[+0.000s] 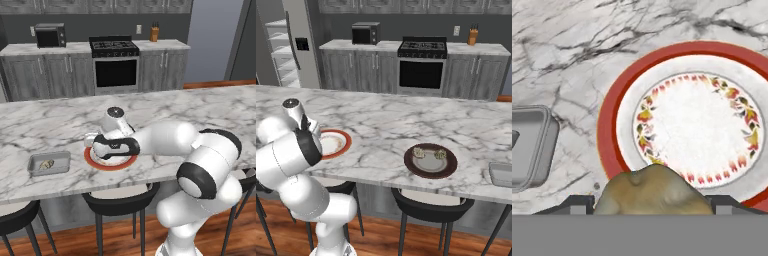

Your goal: Place two dumplings into each of the tupperware containers and then place the containers in the fridge.

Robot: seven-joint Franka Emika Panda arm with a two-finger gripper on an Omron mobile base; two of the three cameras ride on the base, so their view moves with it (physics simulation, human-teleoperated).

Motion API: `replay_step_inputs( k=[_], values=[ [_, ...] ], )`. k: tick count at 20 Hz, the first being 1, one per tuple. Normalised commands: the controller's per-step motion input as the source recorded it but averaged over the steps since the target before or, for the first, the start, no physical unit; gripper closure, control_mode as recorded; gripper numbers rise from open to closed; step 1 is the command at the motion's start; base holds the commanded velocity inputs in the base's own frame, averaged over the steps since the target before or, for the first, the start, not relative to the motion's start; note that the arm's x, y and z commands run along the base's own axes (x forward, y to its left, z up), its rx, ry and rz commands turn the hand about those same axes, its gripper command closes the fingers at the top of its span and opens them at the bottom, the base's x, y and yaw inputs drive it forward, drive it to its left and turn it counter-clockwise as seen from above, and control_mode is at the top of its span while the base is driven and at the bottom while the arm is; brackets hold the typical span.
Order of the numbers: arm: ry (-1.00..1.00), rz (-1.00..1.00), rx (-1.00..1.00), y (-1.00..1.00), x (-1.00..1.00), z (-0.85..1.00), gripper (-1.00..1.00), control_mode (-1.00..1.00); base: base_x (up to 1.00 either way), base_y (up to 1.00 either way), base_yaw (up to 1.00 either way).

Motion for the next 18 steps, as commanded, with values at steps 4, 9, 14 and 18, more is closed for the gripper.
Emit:
replay_step_inputs(
  k=[4,9,14,18],
  values=[
    [0.14,0.31,0.0,1.0,0.15,0.73,1.0,-1.0,0.0,0.0,0.0],
    [0.14,0.08,-0.05,1.0,-0.08,0.04,1.0,-1.0,0.0,0.0,0.0],
    [0.0,0.0,-0.06,1.0,-0.19,-0.39,1.0,-1.0,0.0,0.0,0.0],
    [0.0,0.0,-0.02,0.96,0.13,-0.14,1.0,-1.0,0.0,0.0,0.0]
  ],
)
